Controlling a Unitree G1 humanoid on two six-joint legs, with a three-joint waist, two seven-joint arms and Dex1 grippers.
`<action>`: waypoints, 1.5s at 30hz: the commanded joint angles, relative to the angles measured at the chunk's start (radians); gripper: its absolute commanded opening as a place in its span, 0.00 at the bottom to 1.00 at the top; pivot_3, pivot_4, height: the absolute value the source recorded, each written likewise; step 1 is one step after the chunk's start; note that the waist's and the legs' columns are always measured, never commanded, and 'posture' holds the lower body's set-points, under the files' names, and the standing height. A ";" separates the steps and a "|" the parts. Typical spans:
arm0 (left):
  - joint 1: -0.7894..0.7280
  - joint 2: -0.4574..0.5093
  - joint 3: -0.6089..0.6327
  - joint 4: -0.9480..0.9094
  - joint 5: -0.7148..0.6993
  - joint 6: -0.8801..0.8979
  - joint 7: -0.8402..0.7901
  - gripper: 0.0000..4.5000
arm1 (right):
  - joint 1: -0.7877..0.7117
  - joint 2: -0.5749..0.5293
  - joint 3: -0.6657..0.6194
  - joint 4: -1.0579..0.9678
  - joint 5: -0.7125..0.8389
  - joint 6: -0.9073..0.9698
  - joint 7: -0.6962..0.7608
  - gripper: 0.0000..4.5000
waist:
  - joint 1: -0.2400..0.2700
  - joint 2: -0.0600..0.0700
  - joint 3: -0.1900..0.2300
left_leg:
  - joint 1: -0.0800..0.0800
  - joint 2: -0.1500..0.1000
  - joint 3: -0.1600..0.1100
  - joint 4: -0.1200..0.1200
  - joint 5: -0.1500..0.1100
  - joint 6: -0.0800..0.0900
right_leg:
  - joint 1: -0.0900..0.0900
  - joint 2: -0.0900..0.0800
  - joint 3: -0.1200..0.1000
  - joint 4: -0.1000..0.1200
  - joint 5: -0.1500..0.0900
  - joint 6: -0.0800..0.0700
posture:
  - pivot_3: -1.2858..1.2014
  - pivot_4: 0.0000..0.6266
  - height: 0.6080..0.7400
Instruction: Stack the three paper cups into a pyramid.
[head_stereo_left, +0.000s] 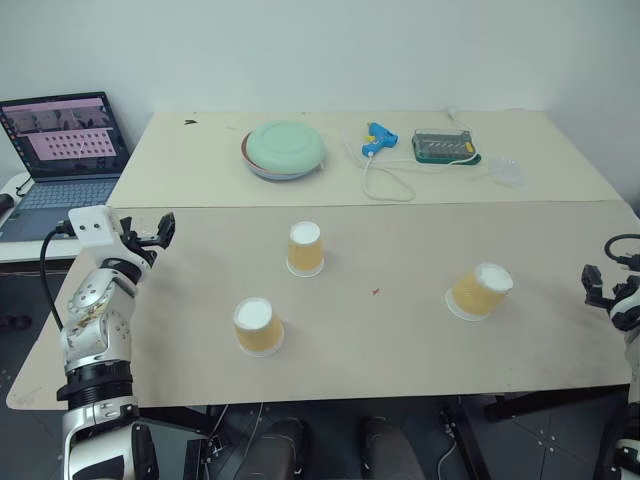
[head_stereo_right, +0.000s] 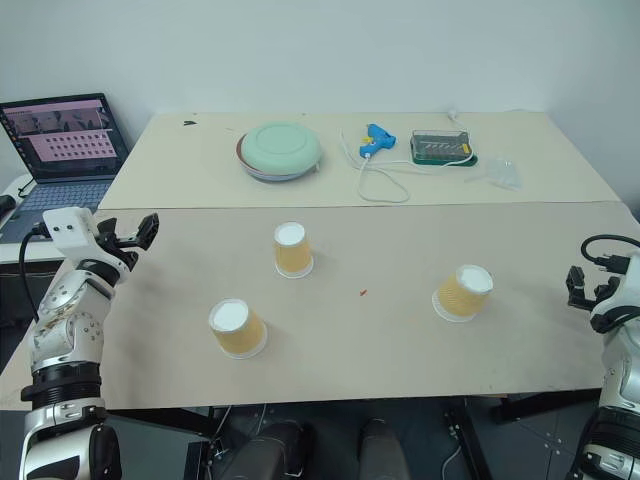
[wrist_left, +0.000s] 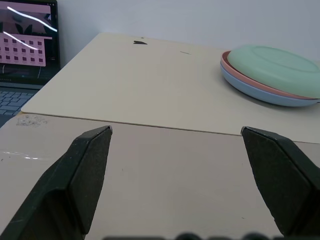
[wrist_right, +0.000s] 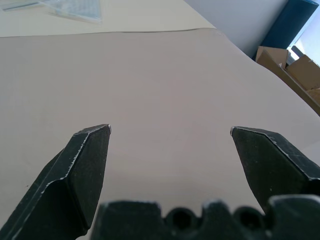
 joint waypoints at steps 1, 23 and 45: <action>-0.005 0.021 -0.001 -0.006 0.007 -0.028 -0.024 0.98 | -0.002 -0.018 -0.016 -0.028 -0.003 -0.031 -0.003 1.00 | 0.000 0.000 0.000 | 0.000 0.000 0.000 0.000 0.000 0.000 | 0.000 0.000 0.000 0.000 0.000 0.000 | 0.52 0.24 1.00; 0.443 0.408 0.151 -0.801 -0.578 0.588 -0.427 0.98 | 0.041 -0.390 0.122 -0.851 0.765 0.313 0.898 1.00 | -0.010 0.008 0.006 | -0.008 0.009 0.002 0.000 -0.006 -0.002 | -0.009 0.007 0.002 -0.003 -0.001 -0.003 | 0.52 0.24 1.00; 0.463 0.514 -0.161 -0.757 -0.362 0.435 -0.722 0.98 | -0.084 -0.357 0.351 -0.844 0.640 0.257 0.910 1.00 | 0.006 0.009 0.006 | -0.010 0.017 0.016 0.000 -0.006 -0.003 | -0.013 0.003 0.004 -0.003 0.002 -0.009 | 0.52 0.24 1.00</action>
